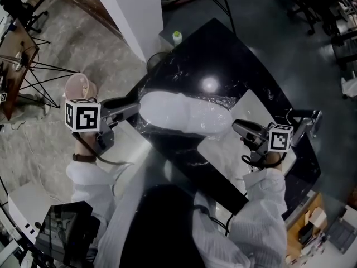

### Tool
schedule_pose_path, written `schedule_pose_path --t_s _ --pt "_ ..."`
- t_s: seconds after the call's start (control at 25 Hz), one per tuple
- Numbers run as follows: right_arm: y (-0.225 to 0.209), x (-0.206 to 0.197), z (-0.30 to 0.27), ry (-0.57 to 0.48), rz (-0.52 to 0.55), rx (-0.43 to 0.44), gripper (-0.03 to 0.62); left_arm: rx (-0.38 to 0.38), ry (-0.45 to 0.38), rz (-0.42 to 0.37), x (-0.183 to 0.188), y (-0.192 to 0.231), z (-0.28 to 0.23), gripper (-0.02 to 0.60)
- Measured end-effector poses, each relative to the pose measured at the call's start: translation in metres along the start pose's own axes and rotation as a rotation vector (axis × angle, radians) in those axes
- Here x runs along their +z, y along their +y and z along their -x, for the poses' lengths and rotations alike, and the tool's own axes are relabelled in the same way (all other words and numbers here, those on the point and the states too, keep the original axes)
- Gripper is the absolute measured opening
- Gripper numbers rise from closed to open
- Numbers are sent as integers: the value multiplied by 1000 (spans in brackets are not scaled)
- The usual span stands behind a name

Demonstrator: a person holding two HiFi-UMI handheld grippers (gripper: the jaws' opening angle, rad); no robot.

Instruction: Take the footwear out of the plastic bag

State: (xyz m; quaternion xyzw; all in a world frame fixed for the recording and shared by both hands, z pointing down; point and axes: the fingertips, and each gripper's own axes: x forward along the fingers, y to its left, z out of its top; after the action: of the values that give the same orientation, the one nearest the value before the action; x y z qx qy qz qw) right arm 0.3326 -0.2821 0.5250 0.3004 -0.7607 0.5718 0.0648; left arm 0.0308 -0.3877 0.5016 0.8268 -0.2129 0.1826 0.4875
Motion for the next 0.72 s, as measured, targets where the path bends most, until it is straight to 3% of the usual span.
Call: schedule_pose_path --t_s 0.24,0.72 --pt "-10 -6 3 16 -28 67 112 -18 98 6 -15 0 -15 218" --pt "23 -6 -31 94 -26 254 138 -76 250 -34 -35 -13 -30 150"
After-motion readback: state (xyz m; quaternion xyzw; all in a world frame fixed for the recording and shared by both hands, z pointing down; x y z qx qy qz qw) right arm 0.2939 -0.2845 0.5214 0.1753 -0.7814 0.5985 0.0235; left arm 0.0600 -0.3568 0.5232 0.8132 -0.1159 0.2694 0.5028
